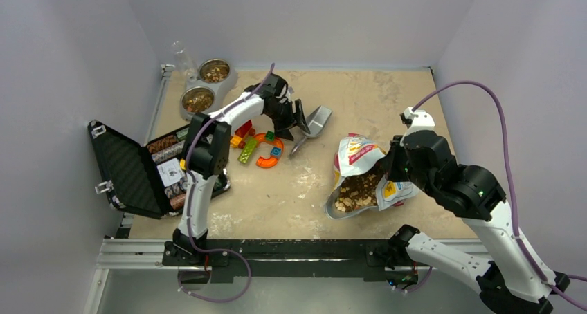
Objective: Serve the pet food
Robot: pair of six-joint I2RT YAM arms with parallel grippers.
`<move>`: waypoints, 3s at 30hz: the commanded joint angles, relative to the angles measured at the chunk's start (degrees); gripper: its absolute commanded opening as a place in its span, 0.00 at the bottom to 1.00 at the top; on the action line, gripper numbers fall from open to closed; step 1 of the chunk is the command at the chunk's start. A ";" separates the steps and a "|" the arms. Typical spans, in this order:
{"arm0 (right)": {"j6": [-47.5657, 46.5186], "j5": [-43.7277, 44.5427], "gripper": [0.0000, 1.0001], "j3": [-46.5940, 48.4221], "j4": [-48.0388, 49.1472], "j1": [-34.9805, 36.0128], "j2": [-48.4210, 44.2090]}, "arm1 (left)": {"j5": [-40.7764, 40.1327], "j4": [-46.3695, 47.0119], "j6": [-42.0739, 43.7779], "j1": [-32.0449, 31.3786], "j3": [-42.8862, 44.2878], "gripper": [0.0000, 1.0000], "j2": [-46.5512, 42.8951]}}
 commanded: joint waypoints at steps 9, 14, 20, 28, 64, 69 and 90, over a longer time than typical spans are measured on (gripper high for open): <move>-2.63 -3.73 0.00 -0.24 4.59 -0.40 -0.21 | -6.42 -11.55 7.06 -6.43 -15.59 0.70 -32.72; -3.50 -6.49 0.00 -0.75 4.13 -0.35 -0.99 | -12.53 -9.29 3.67 -22.67 -22.49 0.98 -47.63; -5.18 -7.93 0.00 -0.91 3.80 -0.35 -3.17 | -21.20 -11.52 -0.67 -34.70 -19.62 0.98 -44.59; -5.49 -9.24 0.00 -1.15 3.02 -0.37 -6.35 | -35.90 -21.61 -5.95 -38.57 -3.87 0.76 -28.02; -13.45 -26.61 0.00 10.71 15.25 25.38 20.39 | -55.52 -41.52 -63.76 -38.67 -24.10 0.00 -71.36; -14.92 -25.79 0.41 5.13 14.04 27.22 15.64 | -57.70 -42.70 -64.61 -38.67 -17.66 0.00 -67.95; -2.96 10.05 0.69 -0.32 10.45 53.21 19.11 | -53.76 -47.92 -77.46 -38.49 -8.22 0.00 -60.94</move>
